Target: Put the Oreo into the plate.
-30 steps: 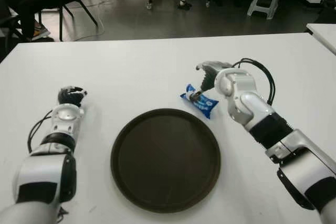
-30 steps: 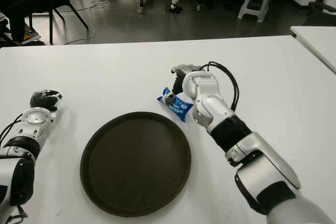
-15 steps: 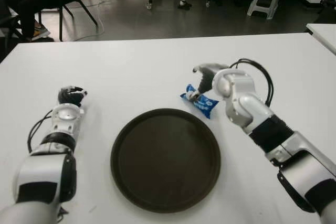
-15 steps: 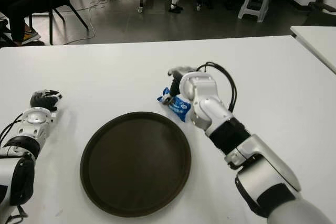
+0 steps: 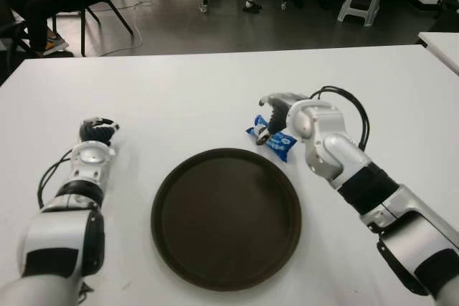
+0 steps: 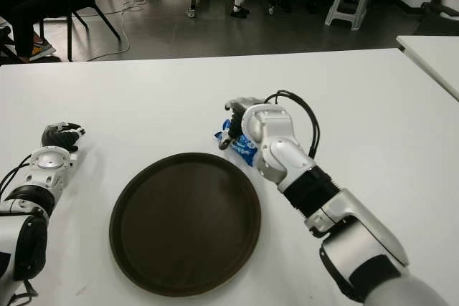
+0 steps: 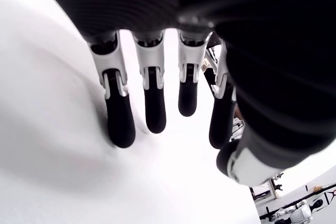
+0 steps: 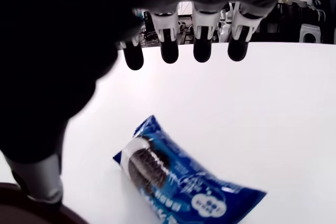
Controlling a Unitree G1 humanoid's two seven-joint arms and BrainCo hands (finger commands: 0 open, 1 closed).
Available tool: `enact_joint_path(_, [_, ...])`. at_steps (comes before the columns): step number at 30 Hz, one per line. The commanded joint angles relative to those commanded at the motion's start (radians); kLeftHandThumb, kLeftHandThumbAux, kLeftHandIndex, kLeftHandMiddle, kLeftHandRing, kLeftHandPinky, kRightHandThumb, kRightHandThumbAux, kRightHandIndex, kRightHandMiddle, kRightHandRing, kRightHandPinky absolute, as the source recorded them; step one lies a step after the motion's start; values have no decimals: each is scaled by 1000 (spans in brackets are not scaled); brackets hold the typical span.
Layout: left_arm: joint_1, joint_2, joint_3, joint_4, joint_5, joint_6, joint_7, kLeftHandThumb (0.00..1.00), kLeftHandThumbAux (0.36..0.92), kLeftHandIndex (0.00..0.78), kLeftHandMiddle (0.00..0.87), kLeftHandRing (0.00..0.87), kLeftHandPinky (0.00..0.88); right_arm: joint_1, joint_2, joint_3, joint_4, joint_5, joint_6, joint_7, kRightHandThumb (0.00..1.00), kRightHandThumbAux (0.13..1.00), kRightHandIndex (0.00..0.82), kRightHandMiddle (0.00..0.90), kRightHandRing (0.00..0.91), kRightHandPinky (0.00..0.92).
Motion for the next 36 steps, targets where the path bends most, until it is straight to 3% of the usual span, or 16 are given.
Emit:
enact_joint_path(26, [3, 2, 8, 3, 3, 0, 8, 679, 718, 403, 185, 217, 230, -13, 22, 22, 112, -12, 1, -30, 0, 656, 0, 0, 0, 0])
enact_joint_path(36, [3, 3, 6, 3, 6, 3, 8, 676, 720, 400, 171, 204, 211, -9, 28, 19, 171, -12, -24, -120, 0, 683, 0, 0, 0, 0])
